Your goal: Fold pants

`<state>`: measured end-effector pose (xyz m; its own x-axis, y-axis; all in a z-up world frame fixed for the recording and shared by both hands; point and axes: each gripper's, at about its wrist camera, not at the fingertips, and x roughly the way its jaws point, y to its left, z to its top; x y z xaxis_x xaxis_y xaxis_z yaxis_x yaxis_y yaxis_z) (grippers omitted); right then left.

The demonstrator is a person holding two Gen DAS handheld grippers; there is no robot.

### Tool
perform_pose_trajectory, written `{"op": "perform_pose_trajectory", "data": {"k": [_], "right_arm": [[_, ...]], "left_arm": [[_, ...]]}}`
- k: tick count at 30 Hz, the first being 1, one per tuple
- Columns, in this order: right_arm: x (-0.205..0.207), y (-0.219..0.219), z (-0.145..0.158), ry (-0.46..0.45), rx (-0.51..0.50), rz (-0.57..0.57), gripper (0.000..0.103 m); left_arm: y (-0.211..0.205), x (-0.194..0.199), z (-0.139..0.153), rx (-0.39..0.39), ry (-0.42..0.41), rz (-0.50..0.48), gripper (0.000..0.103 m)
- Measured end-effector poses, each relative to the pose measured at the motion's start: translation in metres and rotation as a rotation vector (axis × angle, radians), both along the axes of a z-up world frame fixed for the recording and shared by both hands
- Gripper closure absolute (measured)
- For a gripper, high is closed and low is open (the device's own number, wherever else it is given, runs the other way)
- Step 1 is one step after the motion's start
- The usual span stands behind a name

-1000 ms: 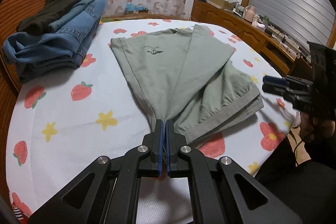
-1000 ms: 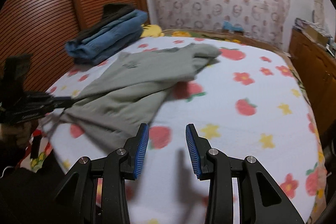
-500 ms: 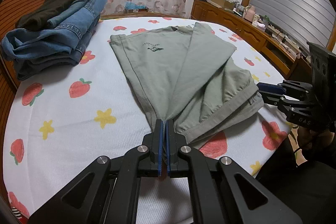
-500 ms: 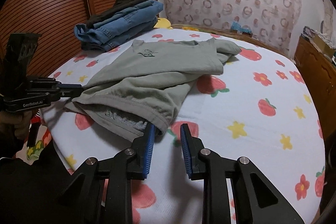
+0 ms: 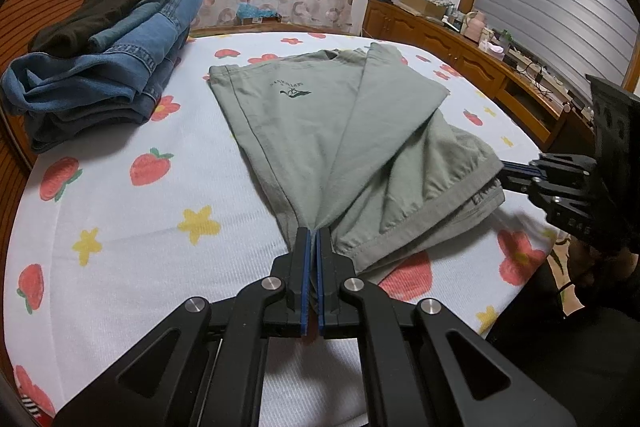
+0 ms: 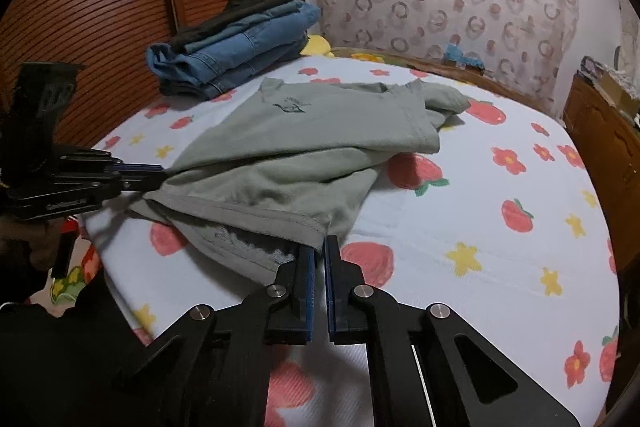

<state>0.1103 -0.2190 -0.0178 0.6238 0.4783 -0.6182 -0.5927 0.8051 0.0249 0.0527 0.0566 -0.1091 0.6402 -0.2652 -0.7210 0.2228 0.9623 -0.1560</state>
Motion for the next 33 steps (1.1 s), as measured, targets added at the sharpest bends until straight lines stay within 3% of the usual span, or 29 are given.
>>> {"op": "perform_pose_trajectory", "data": {"k": [10,18,26,33], "right_arm": [[-0.026,-0.012,0.008,0.007,0.057,0.035,0.101],[-0.025,-0.018,-0.013,0.092,0.038,0.042,0.101],[-0.025,-0.024,-0.008,0.07,0.059,0.024,0.101],[-0.035,-0.034,-0.003,0.065,0.081,-0.006,0.097]], "left_arm": [[0.0,-0.004,0.004,-0.013,-0.019,0.003,0.1],[0.002,-0.008,0.0,-0.011,-0.01,0.004,0.1],[-0.002,-0.026,0.021,-0.009,-0.054,-0.013,0.101],[0.004,-0.024,0.014,0.008,-0.036,0.017,0.101]]}}
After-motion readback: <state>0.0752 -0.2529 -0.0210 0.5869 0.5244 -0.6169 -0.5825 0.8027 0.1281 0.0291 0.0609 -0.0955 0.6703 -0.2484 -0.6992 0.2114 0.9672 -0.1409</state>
